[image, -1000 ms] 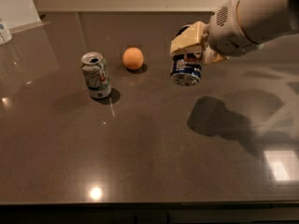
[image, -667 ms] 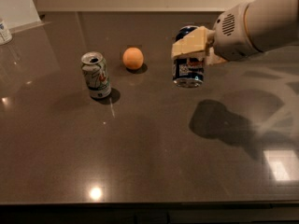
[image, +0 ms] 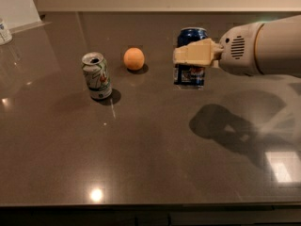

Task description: Place pepsi can upright

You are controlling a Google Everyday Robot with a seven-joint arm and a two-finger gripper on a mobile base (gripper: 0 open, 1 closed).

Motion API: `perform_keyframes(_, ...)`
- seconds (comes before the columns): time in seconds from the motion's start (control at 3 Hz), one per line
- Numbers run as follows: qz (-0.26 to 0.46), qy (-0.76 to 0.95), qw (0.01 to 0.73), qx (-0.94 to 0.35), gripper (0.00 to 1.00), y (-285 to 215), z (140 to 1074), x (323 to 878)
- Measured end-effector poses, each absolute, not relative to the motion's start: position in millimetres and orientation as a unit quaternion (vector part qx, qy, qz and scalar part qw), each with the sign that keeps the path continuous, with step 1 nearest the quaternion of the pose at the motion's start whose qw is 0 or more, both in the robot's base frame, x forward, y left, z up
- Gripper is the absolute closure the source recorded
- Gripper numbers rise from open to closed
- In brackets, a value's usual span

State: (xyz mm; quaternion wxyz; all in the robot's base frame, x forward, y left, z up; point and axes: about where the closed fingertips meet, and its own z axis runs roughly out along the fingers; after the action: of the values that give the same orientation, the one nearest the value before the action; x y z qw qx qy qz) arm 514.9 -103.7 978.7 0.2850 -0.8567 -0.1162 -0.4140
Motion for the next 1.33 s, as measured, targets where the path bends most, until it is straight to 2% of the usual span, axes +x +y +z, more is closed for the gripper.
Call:
perform_keyframes(0.67,-0.519,-0.192,0.261,-0.791,1.0,-109.3,978.6,524.0)
perform_keyframes(1.33,-0.581,-0.257,0.218,-0.741,1.0,-104.5,991.2,521.0)
